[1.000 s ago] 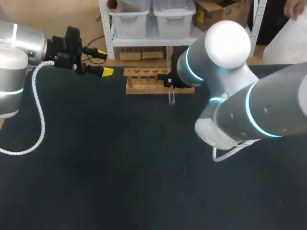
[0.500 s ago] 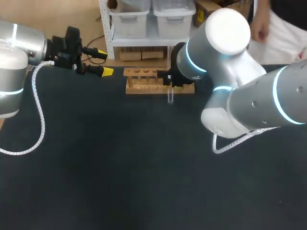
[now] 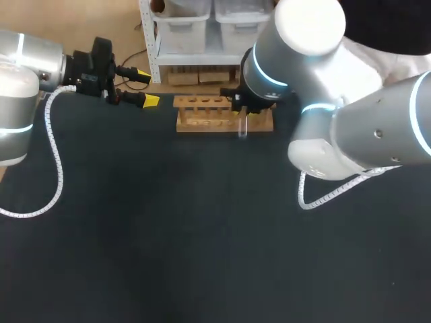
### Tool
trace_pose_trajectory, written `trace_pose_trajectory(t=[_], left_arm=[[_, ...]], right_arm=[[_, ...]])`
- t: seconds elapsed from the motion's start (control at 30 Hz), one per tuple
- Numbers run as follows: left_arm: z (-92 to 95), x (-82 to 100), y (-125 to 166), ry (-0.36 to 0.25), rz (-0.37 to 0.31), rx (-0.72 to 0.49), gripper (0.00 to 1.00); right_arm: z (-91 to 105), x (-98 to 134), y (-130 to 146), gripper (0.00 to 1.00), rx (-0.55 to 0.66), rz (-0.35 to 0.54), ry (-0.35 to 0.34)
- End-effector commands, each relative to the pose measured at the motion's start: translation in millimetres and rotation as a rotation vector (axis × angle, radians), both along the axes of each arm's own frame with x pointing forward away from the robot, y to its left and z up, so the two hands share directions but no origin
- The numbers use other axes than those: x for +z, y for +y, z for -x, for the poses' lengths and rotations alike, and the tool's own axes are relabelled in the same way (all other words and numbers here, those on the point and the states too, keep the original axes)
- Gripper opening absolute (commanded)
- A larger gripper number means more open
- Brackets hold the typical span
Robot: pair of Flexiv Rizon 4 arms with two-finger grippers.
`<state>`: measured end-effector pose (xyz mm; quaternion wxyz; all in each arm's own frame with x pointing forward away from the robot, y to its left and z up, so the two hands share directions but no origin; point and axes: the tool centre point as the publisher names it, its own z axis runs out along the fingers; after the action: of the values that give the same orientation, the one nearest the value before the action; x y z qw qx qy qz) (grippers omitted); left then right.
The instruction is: Grasp the test tube, adjust it, and insert it.
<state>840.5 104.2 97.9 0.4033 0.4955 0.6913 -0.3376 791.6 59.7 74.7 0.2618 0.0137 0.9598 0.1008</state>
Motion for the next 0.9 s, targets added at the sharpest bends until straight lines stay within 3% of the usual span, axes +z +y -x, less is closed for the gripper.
trace_pose_trajectory(t=[0.03,0.47,0.9], left_arm=[[-0.5,-0.5,0.0,0.000,0.000,-0.001,1.00],[-0.5,-0.5,0.0,0.000,0.000,-0.001,1.00],[-0.5,-0.5,0.0,0.000,0.000,-0.001,1.00]], right_arm=[[25.1,18.8,-10.7,0.00,-0.045,0.022,-0.099],[42.8,46.0,-31.9,0.00,-0.091,0.061,-0.176],[49.9,64.8,-42.1,0.00,-0.068,0.052,-0.173]])
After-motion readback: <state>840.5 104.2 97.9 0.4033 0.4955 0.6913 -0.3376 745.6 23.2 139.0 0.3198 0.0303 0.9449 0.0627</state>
